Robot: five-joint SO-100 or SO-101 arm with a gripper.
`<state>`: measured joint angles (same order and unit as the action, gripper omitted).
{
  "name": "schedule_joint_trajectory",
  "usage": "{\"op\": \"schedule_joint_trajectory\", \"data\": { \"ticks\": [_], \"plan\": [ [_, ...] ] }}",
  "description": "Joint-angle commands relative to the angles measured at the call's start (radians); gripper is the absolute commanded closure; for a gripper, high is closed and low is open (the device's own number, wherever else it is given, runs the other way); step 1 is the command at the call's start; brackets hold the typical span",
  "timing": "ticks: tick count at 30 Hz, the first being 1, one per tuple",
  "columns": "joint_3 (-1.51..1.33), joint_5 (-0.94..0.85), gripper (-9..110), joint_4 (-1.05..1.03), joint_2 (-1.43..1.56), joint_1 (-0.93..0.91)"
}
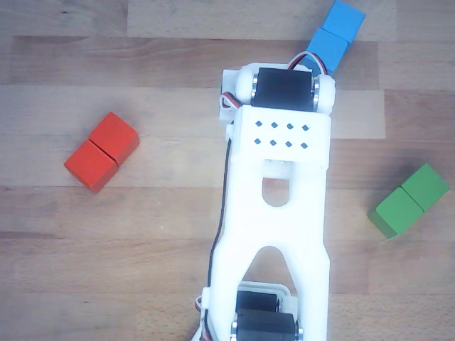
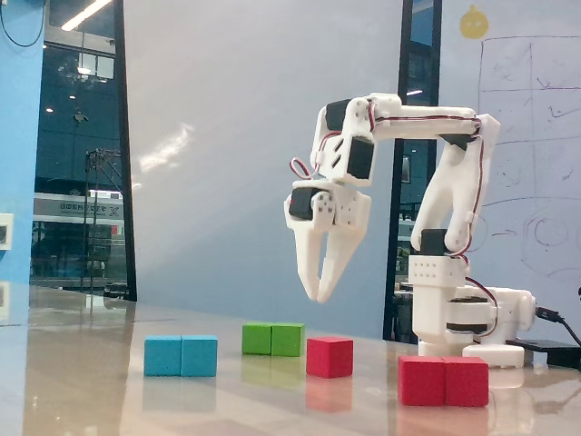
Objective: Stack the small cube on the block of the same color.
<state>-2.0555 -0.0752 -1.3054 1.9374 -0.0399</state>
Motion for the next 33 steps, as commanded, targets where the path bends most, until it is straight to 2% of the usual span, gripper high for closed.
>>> {"op": "schedule_joint_trajectory", "data": {
  "ticks": [1,13,23,33],
  "plan": [
    [0.1,-0.006,101,-0.005,-0.015,-0.005],
    [0.132,-0.012,101,-0.081,-0.103,-0.005],
    [0.179,-0.179,100,-0.164,-0.104,-0.005],
    [0.178,-0.178,84,-0.173,-0.103,-0.002]
  ]
}}
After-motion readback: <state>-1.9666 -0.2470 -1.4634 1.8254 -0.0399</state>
